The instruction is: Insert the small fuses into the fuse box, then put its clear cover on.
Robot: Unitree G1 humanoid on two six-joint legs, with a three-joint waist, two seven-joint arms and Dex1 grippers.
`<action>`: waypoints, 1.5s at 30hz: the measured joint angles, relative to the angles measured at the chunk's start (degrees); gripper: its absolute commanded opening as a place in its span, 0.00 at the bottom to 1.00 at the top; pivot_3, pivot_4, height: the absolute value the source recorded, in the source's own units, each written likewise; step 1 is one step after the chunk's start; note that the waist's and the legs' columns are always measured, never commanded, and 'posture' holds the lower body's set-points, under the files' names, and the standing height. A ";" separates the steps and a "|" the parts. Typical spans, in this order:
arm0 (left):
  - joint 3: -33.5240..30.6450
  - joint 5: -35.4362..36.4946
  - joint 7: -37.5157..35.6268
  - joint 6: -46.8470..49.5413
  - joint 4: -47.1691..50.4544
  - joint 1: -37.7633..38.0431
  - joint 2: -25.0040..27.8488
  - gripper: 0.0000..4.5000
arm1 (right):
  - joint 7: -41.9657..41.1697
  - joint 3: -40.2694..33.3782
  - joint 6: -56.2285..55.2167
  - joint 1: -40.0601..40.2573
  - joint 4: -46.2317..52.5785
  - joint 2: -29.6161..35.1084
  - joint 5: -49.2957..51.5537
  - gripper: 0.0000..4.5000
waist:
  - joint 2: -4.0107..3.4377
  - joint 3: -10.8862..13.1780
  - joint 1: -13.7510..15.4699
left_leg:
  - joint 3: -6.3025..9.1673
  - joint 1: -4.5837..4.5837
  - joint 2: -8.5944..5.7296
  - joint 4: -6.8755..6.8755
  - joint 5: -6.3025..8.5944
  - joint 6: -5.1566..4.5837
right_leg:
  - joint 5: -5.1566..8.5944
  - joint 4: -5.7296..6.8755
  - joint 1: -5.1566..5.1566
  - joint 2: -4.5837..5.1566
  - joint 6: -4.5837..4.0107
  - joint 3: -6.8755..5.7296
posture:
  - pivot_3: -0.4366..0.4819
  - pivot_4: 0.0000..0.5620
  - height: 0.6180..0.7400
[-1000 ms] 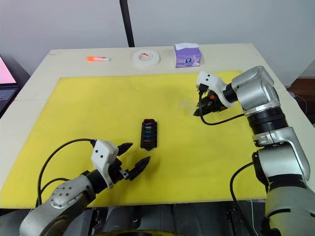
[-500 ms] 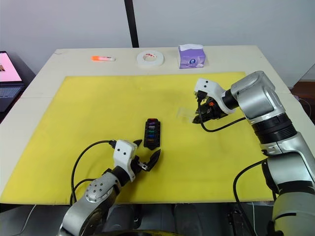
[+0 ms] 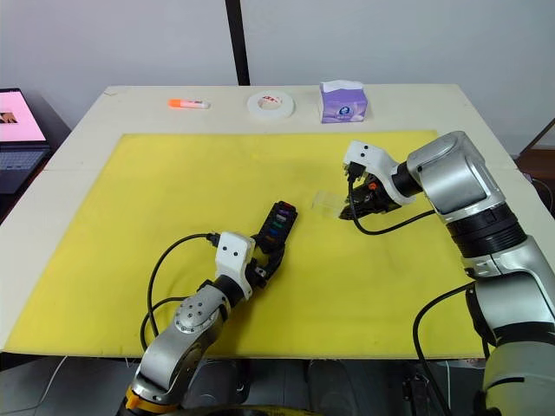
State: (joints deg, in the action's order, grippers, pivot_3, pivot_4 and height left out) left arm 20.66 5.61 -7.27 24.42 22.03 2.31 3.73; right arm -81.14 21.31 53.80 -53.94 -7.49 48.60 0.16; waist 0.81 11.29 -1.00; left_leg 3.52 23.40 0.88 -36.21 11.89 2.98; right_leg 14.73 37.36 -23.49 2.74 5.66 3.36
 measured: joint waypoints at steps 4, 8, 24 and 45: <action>-0.88 0.21 -0.50 0.07 -0.66 -0.53 -0.14 0.59 | 0.55 0.37 -0.27 -0.01 -0.07 0.11 0.19 0.41 | 0.00 0.00 -0.02 | 0.00 0.00 0.00 0.00 0.00 0.00 | -0.04 -0.06 0.02 0.00 0.00 0.00 | 0.48 0.27 1.00; -3.34 3.47 -3.71 0.59 -0.53 -1.06 1.12 0.59 | 1.03 0.62 -3.34 -0.01 -0.55 1.05 0.09 0.41 | 0.00 0.00 -0.16 | 0.00 -0.01 0.02 0.03 0.00 0.00 | -0.03 -0.06 0.00 -0.01 0.00 -0.02 | 0.48 0.27 1.00; -8.13 22.43 -50.59 13.79 -8.23 -22.26 34.03 0.59 | -4.45 0.11 -19.37 6.45 1.10 9.12 0.27 0.41 | 0.04 0.07 -1.55 | -0.05 0.11 0.06 0.34 0.01 0.00 | -0.12 -0.27 -0.15 -0.02 -0.12 -0.06 | 0.48 0.27 1.00; -0.68 9.81 -75.68 -12.05 -47.47 -42.00 24.83 0.59 | 2.89 4.41 7.03 1.12 25.85 1.16 8.55 0.41 | 0.04 0.06 -1.13 | 0.00 0.16 0.05 0.22 0.00 -0.01 | -0.11 -0.23 -0.12 0.04 -0.10 -0.09 | 0.48 0.27 1.00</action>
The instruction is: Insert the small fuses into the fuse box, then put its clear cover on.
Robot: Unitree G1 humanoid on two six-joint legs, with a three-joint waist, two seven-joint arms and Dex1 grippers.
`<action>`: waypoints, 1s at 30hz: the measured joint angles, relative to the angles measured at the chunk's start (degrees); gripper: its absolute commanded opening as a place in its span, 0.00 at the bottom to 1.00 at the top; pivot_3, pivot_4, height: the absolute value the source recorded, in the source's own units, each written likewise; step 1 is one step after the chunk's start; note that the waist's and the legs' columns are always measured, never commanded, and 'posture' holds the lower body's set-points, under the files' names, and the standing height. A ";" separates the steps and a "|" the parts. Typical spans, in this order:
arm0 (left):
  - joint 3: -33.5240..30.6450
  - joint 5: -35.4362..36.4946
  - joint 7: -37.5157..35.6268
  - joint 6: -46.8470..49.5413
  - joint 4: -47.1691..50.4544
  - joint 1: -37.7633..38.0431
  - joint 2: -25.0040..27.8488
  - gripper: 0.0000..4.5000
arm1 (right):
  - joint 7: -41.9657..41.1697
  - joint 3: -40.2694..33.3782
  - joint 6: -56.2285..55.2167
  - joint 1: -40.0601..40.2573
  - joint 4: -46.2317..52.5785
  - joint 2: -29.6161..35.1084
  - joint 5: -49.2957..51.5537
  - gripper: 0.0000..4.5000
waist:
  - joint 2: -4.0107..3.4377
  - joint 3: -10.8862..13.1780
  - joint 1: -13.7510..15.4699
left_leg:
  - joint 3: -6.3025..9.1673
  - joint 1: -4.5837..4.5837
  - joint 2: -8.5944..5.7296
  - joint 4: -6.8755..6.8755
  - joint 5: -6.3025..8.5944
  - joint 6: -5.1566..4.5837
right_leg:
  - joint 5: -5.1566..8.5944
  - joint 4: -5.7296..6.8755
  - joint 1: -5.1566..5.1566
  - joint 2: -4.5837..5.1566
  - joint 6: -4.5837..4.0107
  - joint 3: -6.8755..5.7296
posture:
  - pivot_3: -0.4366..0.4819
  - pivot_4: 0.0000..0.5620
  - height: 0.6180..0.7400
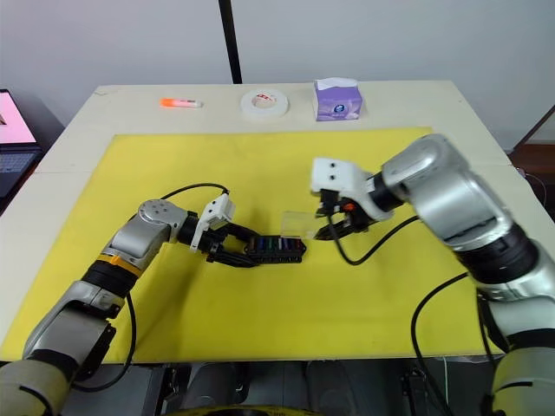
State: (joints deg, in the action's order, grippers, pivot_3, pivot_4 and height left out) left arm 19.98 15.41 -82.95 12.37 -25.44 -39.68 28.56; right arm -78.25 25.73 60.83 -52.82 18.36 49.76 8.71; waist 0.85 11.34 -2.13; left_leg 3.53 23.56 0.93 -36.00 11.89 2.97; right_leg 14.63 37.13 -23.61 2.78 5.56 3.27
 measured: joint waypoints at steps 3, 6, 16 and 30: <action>-0.08 -0.36 -1.08 -0.21 -1.18 -0.66 -0.18 0.59 | 2.39 2.70 1.37 -2.08 -0.20 -3.58 0.02 0.41 | 0.00 0.00 -0.09 | 0.01 0.00 0.00 0.02 0.00 0.00 | -0.03 0.02 -0.01 -0.02 -0.04 -0.01 | 0.48 0.27 1.00; -0.08 -1.12 -1.73 -0.78 -2.18 -1.25 -0.76 0.59 | 3.77 4.96 1.29 -3.63 -0.74 -5.70 0.18 0.41 | 0.00 0.00 0.15 | 0.05 0.00 0.01 0.01 0.00 0.00 | -0.03 0.04 0.00 -0.03 -0.04 -0.06 | 0.48 0.27 1.00; -0.41 -1.86 -3.24 -2.94 -6.13 -2.52 -1.82 0.59 | 7.01 9.49 1.38 -4.83 -2.41 -8.18 0.50 0.41 | 0.00 -0.01 0.09 | 0.09 -0.01 0.01 -0.03 0.00 -0.01 | -0.04 0.06 0.04 -0.04 -0.03 -0.08 | 0.48 0.27 1.00; -0.59 -2.40 -3.59 -2.79 -6.45 -2.70 -1.96 0.59 | 10.52 11.07 3.04 -4.26 0.20 -8.61 1.32 0.41 | -0.01 -0.01 0.00 | 0.11 -0.01 0.01 -0.03 -0.01 -0.01 | -0.03 0.06 0.05 -0.04 -0.02 -0.09 | 0.48 0.27 1.00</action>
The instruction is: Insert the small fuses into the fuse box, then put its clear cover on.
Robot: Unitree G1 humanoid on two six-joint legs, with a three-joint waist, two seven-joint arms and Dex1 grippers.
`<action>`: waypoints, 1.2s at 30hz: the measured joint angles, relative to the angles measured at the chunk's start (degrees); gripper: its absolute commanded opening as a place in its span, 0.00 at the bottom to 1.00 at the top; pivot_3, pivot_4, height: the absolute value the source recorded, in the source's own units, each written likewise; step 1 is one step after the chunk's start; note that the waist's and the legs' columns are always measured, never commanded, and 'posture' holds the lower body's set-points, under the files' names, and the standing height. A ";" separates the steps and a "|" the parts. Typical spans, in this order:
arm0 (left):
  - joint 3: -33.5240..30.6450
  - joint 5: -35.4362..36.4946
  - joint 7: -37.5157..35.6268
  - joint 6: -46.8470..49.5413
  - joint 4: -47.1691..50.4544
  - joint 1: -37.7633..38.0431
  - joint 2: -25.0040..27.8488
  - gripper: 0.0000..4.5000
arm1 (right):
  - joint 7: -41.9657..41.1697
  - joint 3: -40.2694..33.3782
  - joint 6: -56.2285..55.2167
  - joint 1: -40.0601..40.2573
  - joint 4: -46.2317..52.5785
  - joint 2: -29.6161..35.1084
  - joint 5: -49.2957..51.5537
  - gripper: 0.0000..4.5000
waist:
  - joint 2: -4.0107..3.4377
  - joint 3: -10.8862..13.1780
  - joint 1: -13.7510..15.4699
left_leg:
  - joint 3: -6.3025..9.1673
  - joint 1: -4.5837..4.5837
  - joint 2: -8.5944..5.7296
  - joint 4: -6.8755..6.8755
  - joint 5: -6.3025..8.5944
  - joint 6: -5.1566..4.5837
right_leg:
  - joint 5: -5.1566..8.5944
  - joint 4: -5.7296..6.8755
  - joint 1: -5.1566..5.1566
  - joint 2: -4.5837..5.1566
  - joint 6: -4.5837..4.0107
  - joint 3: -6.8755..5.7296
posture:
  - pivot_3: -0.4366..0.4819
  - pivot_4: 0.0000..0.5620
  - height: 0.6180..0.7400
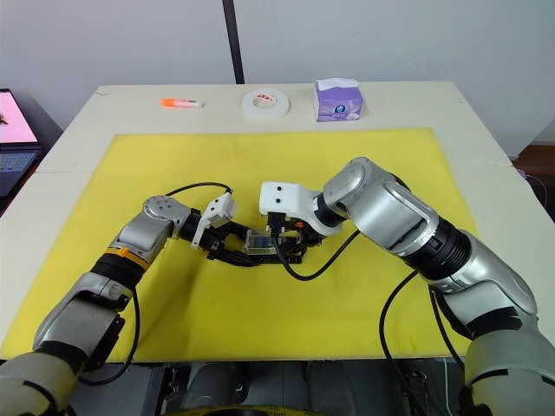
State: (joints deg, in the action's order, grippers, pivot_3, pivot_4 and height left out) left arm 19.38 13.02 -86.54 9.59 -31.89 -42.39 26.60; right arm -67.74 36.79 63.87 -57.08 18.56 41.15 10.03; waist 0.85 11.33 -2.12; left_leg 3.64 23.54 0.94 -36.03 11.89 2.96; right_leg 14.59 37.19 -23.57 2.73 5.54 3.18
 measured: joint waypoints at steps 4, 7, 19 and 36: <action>-0.04 -0.09 0.03 0.12 -0.01 0.02 -0.05 0.59 | 1.49 0.41 0.65 0.06 0.41 -0.14 -0.22 0.41 | 0.00 -0.01 -0.03 | 0.00 -0.01 0.00 0.00 0.00 0.00 | 0.00 0.00 0.01 0.00 0.00 0.00 | 0.48 0.27 1.00; -0.11 -0.13 0.07 0.26 -0.01 0.04 -0.06 0.59 | 2.95 0.59 1.86 0.32 1.70 -0.19 -0.27 0.41 | 0.00 -0.02 -0.04 | 0.01 -0.02 0.00 0.01 0.00 0.00 | 0.01 -0.01 0.02 0.00 0.00 0.00 | 0.48 0.27 1.00; -0.45 -0.14 0.12 1.08 0.36 0.47 -0.16 0.59 | 5.72 1.21 3.09 1.67 5.31 0.58 -0.22 0.41 | 0.01 -0.05 -0.11 | 0.02 -0.06 0.00 0.03 0.00 0.00 | 0.11 -0.03 0.06 0.01 0.16 -0.01 | 0.48 0.27 1.00; -0.49 -0.47 0.22 -0.20 -0.02 0.49 -0.57 0.59 | 6.75 0.92 5.39 1.68 6.04 0.97 1.00 0.41 | 0.01 -0.06 0.08 | 0.02 -0.05 0.00 0.05 0.00 0.00 | 0.12 -0.10 0.07 0.04 0.17 -0.02 | 0.48 0.27 1.00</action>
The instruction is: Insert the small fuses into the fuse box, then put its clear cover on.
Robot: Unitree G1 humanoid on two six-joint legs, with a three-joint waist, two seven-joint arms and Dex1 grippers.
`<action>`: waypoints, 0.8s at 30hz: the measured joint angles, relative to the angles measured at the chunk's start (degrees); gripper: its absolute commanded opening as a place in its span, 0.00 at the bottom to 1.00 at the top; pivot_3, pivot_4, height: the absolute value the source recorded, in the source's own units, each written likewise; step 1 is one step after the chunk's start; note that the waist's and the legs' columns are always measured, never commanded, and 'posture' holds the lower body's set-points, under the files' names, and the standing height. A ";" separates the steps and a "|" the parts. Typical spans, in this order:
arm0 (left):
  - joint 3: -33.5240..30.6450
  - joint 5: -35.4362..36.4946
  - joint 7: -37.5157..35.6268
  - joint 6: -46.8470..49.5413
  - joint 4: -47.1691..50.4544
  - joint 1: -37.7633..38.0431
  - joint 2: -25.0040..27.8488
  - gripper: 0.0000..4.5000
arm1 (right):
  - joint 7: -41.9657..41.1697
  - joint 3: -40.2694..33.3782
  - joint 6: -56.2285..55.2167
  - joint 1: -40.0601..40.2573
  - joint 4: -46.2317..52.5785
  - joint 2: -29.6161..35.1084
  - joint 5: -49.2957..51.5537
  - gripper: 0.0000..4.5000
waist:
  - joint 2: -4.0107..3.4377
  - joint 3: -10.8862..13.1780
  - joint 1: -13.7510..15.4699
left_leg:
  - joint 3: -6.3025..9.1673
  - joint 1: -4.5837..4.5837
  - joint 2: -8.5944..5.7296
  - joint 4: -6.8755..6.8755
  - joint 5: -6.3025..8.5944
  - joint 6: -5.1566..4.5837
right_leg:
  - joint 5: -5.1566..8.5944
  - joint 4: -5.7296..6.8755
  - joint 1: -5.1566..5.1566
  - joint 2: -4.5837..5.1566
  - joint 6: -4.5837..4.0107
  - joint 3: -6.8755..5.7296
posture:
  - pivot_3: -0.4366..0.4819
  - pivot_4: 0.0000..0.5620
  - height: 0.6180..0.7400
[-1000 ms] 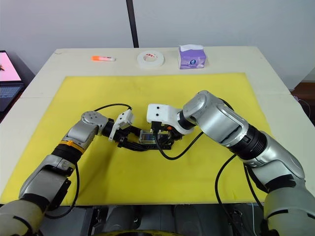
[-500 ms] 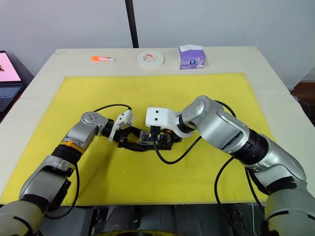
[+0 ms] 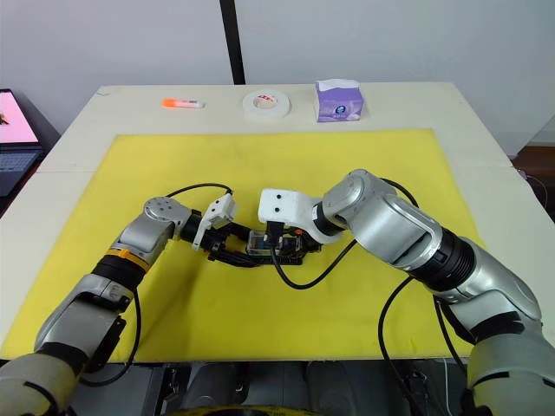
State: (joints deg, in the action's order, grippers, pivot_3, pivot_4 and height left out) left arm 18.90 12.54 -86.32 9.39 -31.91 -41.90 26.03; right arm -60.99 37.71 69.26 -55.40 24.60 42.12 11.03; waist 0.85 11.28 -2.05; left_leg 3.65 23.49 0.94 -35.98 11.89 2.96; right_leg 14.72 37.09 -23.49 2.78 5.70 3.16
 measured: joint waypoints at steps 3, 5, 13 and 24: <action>-0.04 -0.02 0.00 -0.29 -0.22 0.00 -0.13 0.59 | 0.43 0.00 0.55 0.01 0.45 0.06 0.20 0.41 | 0.00 0.00 0.06 | 0.00 0.00 0.00 0.00 0.00 0.00 | 0.00 -0.01 0.00 0.01 0.00 -0.01 | 0.48 0.27 1.00; -0.06 -0.03 0.00 -0.39 -0.37 -0.02 -0.19 0.59 | 0.70 0.01 0.73 0.06 0.58 0.09 0.34 0.57 | 0.00 0.00 0.07 | 0.00 0.00 0.00 0.00 0.00 0.00 | 0.00 -0.01 0.00 0.01 0.00 -0.01 | 0.48 0.27 1.00; -0.37 -0.05 0.00 -0.92 -0.86 -0.01 -0.33 0.59 | 1.04 1.05 1.73 1.16 -0.16 0.81 1.38 0.77 | 0.01 -0.01 0.03 | 0.01 0.01 -0.01 0.01 0.00 0.00 | 0.01 -0.03 -0.01 0.05 0.00 -0.04 | 0.48 0.27 1.00; -0.50 -0.05 0.00 -0.91 -1.03 0.00 -0.35 0.59 | 1.55 -2.88 0.74 0.68 -1.31 -0.64 4.73 0.77 | 0.01 -0.01 0.00 | 0.01 0.01 -0.01 0.02 0.00 0.00 | 0.01 -0.04 -0.02 0.05 0.00 -0.04 | 0.48 0.27 1.00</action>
State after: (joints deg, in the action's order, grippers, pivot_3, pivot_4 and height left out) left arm 18.39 12.50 -86.32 8.48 -32.94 -41.91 25.68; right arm -59.44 34.83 70.00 -54.72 23.29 41.47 15.77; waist 0.87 11.27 -2.05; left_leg 3.66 23.50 0.93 -35.95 11.90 2.97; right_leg 14.73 37.05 -23.51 2.83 5.71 3.13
